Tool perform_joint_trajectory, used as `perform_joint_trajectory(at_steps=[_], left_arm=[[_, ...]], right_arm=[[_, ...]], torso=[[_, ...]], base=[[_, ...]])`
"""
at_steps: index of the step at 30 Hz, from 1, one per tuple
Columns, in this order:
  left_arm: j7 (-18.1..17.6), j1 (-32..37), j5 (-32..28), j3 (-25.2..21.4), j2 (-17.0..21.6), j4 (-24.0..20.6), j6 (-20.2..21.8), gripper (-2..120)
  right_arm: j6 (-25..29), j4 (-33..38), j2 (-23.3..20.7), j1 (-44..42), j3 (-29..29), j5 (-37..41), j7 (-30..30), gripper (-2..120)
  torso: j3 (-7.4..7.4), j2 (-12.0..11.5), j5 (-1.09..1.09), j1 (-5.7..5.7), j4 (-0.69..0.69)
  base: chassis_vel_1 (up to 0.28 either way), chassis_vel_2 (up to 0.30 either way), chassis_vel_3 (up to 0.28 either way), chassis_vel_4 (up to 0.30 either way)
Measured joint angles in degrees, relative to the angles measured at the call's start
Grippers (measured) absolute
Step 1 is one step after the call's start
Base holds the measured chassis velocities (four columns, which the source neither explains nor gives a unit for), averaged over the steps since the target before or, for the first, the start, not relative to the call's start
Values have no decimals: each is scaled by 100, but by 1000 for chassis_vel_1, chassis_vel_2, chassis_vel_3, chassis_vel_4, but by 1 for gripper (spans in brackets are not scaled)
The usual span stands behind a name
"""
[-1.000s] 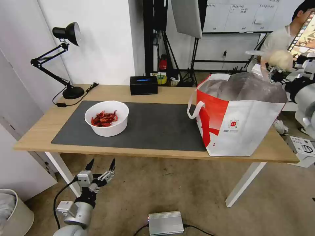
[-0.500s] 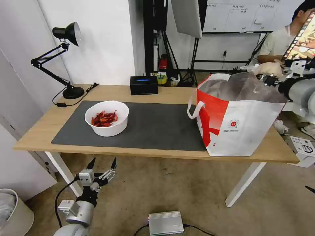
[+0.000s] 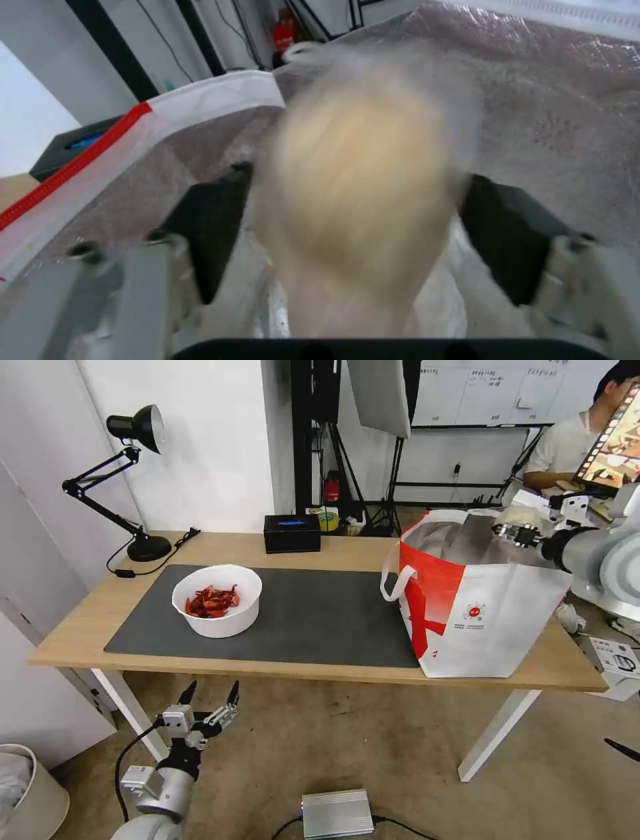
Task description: Pick up the trash from the table and place it into the takeout bag.
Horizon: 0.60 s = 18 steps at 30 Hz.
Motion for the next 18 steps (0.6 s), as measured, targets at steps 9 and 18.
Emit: perform_joint_trajectory(at_steps=[9, 18], left_arm=[[1, -40, -27, 35, 100, 55, 2, 100], [-8, -94, -158, -10, 255, 101, 12, 100]], right_arm=[[118, -37, 87, -5, 10, -49, 17, 100], [1266, 239, 282, -623, 277, -1238, -1397, 100]], torso=[[0, 0, 0, 0, 0], [0, 0, -1, 0, 0]], base=[[0, 0, 0, 0], [0, 0, 0, 0]])
